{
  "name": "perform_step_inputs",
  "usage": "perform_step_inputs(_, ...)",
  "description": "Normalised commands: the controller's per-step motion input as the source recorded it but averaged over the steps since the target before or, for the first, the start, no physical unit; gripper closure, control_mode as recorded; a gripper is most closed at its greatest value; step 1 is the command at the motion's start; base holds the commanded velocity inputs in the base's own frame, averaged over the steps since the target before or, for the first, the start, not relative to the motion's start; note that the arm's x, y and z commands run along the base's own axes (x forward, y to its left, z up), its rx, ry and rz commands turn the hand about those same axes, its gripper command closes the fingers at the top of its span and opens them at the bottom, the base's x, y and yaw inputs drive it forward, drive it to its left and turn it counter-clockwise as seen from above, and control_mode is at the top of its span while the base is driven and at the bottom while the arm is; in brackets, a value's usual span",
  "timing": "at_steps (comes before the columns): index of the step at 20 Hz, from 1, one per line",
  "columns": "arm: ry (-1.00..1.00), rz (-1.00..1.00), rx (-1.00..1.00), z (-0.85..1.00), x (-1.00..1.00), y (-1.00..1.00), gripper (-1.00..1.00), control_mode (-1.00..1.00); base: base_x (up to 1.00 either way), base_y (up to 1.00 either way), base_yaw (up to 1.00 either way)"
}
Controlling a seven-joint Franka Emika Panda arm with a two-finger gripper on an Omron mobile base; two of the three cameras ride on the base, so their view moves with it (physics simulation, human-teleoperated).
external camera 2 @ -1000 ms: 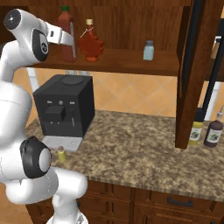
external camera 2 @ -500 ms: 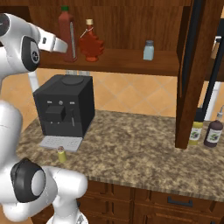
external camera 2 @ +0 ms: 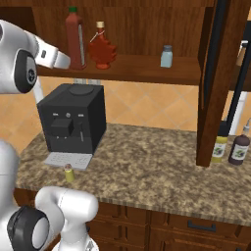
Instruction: Put the shaker and condiment bottle from the counter next to their counterparts in the cabinet.
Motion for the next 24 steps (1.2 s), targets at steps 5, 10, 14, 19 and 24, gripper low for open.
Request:
perform_step_inputs(5,0.0,0.06,0.12,0.0,-0.9,-0.39,-1.0,-1.0,0.0,0.0,0.0)
perform_step_inputs(10,0.0,0.05,0.11,0.0,-1.0,-0.41,-1.0,-1.0,0.0,0.0,0.0)
perform_step_inputs(14,0.0,0.07,0.05,-0.06,-1.0,-0.28,-1.0,-1.0,0.0,0.0,0.0)
perform_step_inputs(19,0.01,0.12,0.0,-0.12,-0.76,-0.1,-1.0,-1.0,0.0,0.0,0.0)
perform_step_inputs(24,0.07,0.17,0.0,-0.14,-0.44,-0.06,-1.0,-1.0,0.0,0.0,0.0)
